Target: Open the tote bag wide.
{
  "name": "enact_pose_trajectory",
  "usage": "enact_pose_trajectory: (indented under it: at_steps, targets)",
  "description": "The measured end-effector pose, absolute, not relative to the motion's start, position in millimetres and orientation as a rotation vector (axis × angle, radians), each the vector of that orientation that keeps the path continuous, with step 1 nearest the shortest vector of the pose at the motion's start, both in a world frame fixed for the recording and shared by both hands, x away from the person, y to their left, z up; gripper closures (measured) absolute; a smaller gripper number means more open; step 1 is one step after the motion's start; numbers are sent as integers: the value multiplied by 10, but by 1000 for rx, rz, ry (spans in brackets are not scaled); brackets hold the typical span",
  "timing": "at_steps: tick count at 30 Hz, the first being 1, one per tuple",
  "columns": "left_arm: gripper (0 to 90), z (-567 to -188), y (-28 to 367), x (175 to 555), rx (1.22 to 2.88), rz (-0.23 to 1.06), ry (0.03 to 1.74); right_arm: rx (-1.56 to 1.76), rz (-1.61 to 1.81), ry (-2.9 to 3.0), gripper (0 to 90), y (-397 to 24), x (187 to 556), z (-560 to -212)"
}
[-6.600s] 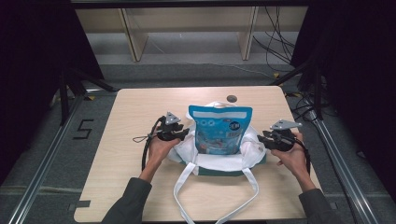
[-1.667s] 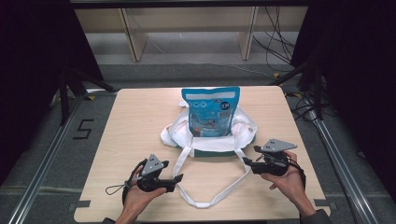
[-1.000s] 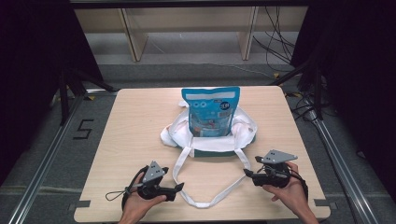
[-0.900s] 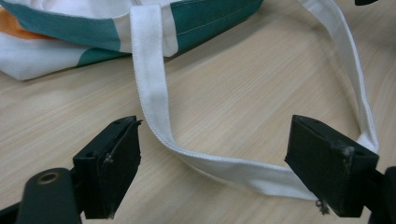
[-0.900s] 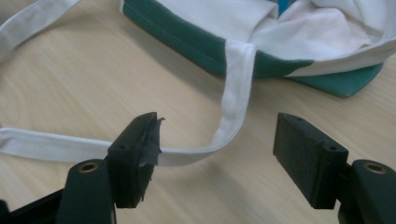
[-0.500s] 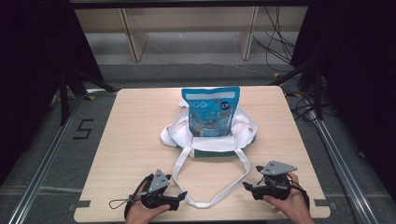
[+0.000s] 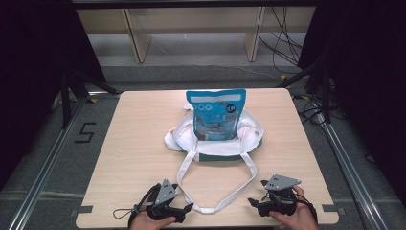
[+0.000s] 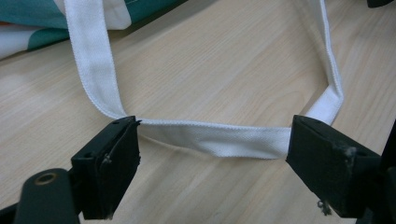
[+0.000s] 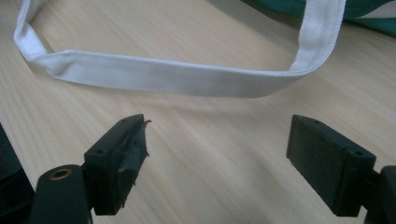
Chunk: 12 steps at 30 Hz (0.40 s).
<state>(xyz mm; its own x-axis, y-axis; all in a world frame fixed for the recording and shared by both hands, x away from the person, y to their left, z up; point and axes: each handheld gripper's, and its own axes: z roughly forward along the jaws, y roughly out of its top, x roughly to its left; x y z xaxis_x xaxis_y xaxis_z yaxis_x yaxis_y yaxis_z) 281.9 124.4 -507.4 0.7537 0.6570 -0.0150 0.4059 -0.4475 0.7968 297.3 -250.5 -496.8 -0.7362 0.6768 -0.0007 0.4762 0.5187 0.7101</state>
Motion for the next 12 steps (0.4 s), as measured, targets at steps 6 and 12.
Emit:
enact_pose_trajectory:
  at_steps: [6,12]
  targets:
    - [160,-5088,1228,2814,2071,346,839,958,1039,2482,210,-2513,2985,-4971]
    - [160,-5085,1244,2826,2100,357,834,931,1049,2496,210,-2508,2999,-4975]
